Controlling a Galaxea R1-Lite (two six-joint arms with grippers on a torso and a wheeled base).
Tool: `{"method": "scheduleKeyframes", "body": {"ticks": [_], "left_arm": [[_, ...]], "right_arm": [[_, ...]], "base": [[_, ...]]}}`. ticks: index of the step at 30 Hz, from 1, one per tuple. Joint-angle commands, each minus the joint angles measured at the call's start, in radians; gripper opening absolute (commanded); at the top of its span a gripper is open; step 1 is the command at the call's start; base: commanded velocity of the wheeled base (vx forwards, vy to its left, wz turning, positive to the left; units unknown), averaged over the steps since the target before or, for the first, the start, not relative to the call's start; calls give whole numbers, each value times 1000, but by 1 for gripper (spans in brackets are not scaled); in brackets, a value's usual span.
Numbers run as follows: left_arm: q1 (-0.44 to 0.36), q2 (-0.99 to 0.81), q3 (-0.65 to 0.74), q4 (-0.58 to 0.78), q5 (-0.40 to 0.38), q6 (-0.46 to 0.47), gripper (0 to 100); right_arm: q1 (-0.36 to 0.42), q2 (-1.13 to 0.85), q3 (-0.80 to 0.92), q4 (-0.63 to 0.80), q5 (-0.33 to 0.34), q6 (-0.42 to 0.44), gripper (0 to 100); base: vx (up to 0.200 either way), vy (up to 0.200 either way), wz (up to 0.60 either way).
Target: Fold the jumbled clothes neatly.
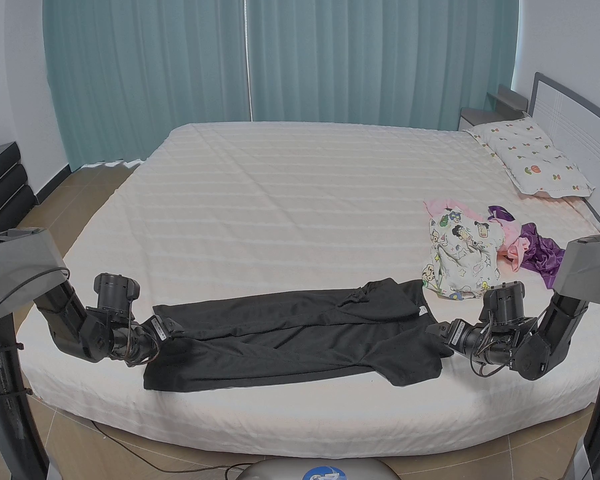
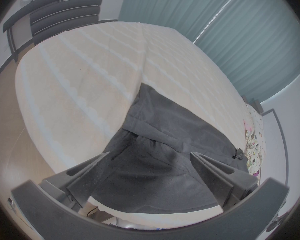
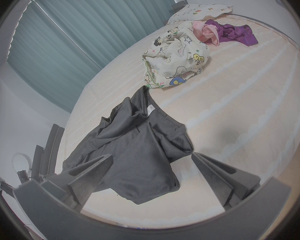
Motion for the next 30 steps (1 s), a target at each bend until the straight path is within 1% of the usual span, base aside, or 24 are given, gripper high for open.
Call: {"method": "scheduleKeyframes", "body": {"ticks": [1,2,7,11,14,21,22,30], "left_arm": [[-5,62,-28,-2,6,6,100],[-5,65,-34,-1,7,6,0],[-2,68,-36,-1,21,2,0],[-2,73,-34,-2,44,-6,0],[0,71,-34,-2,44,-9,0],[1,71,-28,-2,57,-9,0],[1,71,-28,-2,57,-9,0],[1,70,-25,-2,57,-12,0]], "right_arm": [[-4,30,-16,-5,11,1,100],[-1,41,-27,-13,12,1,100],[6,61,-55,-64,11,0,100],[22,71,-102,-39,15,-3,100],[20,134,-180,13,24,-12,100],[29,212,-259,22,29,-29,100],[28,223,-269,24,31,-37,0],[14,266,-312,21,34,-52,0]], "base": [[0,0,0],[0,0,0],[0,0,0],[0,0,0],[0,0,0],[0,0,0],[0,0,0],[0,0,0]]}}
